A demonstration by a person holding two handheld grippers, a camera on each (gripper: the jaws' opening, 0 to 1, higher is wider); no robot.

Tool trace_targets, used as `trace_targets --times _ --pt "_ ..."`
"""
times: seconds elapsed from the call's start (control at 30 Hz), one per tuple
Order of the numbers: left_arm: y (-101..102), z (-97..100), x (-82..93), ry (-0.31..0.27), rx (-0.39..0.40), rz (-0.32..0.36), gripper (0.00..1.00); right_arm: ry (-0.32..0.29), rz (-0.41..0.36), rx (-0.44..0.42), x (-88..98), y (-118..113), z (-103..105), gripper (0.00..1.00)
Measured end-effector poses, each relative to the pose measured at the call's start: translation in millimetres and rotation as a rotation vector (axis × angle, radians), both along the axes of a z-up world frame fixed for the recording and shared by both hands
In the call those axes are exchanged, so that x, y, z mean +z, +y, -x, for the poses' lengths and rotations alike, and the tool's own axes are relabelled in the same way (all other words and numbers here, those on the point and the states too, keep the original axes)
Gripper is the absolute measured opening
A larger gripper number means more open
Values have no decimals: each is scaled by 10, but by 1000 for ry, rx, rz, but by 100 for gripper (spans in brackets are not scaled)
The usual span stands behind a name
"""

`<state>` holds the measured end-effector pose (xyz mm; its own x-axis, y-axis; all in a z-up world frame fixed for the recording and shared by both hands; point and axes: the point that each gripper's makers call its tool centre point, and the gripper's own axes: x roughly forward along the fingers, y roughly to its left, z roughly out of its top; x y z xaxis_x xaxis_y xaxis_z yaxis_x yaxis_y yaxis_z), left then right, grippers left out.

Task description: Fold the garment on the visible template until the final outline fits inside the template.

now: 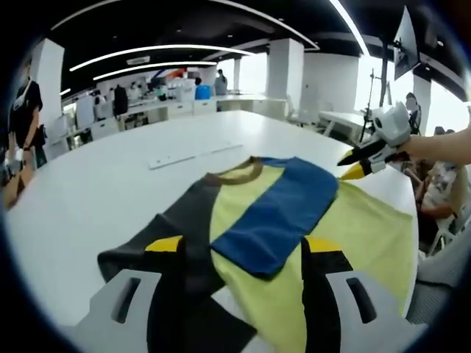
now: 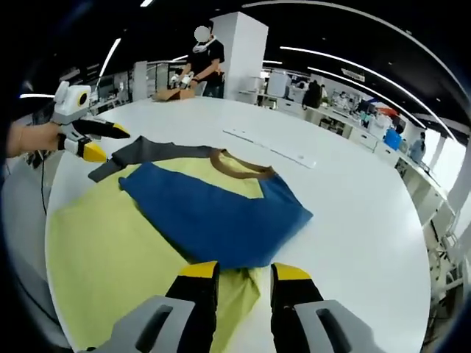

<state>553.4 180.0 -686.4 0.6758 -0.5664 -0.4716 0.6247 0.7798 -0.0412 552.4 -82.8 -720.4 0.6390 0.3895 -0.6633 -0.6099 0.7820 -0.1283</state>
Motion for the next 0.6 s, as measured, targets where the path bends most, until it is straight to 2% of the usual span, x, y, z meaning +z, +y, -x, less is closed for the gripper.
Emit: trace_targets --times 0.3,0.6 --pt "-46 -211 -189 18 -24 -35 51 -37 133 57 -115 -56 -33 13" --pt "-84 -302 -395 57 -45 -82 43 -41 171 82 -200 -61 -105 7"
